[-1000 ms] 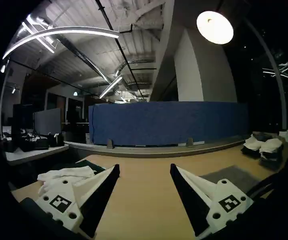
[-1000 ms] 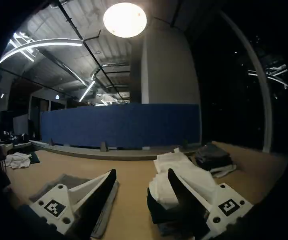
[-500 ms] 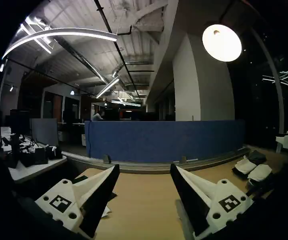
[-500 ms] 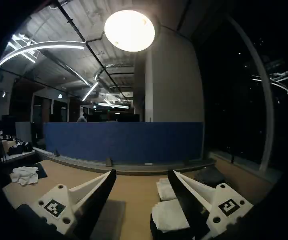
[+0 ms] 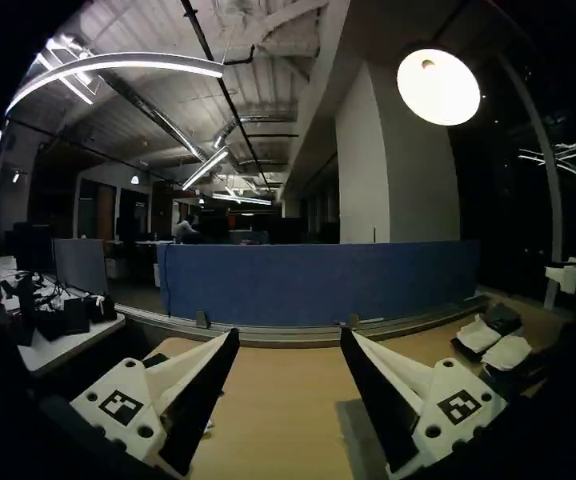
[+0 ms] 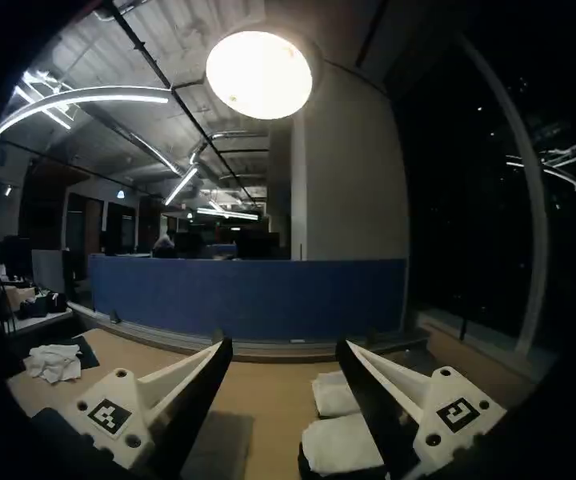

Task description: Fold towel

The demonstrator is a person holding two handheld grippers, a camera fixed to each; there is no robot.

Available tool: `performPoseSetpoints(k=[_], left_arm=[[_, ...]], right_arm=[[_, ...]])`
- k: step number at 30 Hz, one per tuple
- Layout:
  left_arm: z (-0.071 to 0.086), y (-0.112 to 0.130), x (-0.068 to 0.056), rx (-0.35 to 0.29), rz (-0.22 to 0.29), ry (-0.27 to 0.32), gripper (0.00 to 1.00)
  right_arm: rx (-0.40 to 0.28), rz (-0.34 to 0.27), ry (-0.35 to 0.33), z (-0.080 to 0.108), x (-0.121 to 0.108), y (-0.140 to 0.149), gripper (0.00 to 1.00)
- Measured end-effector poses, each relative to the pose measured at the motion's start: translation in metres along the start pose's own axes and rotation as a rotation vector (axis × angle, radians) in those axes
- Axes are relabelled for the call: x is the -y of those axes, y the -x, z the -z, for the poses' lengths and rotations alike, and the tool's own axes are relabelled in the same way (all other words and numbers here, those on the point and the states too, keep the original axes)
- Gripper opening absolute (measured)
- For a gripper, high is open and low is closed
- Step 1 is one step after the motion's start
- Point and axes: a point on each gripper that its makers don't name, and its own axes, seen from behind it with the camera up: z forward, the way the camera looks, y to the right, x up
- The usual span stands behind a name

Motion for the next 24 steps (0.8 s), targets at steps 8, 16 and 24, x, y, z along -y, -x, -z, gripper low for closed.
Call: performPoseSetpoints(k=[8, 16, 24], left_arm=[[0.007, 0.018, -0.018, 0.094, -0.055, 0.099, 0.94], [0.02, 0.04, -0.049, 0.219, -0.108, 0.281, 0.94], [0.026, 0.055, -0.078, 0.305, -0.144, 0.423, 0.94]], right_arm=[[0.124, 0.053, -0.113, 0.005, 0.019, 0.019, 1.0], [0.315, 0.099, -0.316, 0.018, 0.056, 0.048, 1.0], [0.405, 0.132, -0.407, 0.022, 0.07, 0.061, 1.0]])
